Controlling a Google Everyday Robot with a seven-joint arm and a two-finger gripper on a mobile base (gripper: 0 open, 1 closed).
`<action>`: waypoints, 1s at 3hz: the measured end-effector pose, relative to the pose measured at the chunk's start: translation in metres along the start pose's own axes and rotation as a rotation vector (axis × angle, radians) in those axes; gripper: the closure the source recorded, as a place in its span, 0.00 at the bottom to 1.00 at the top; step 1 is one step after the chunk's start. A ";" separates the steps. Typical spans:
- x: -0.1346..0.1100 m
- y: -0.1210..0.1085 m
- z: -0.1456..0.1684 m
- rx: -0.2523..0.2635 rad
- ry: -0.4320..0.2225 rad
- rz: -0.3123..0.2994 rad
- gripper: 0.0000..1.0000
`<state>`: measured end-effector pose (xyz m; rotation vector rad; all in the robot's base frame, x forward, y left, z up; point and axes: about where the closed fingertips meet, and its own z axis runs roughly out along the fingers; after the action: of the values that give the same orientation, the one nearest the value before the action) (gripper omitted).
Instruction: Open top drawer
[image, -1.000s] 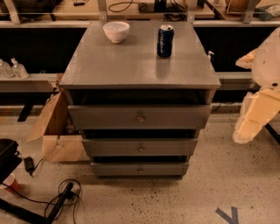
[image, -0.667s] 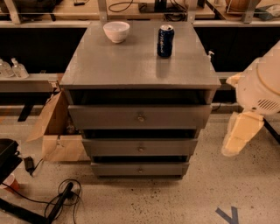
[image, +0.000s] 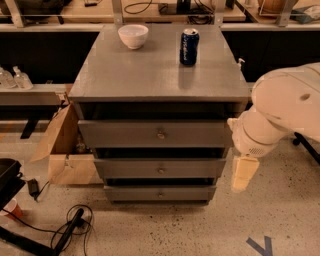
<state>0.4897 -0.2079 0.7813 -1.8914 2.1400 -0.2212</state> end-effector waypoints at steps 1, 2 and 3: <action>0.005 -0.012 0.044 -0.022 0.045 -0.030 0.00; 0.005 -0.012 0.044 -0.023 0.045 -0.030 0.00; -0.006 -0.031 0.062 0.002 0.036 -0.065 0.00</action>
Offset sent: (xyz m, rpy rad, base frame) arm 0.0209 -0.0026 -0.0319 -0.0393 0.0200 0.0136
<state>0.5385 -0.2022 0.7323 -1.9722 2.1016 -0.2730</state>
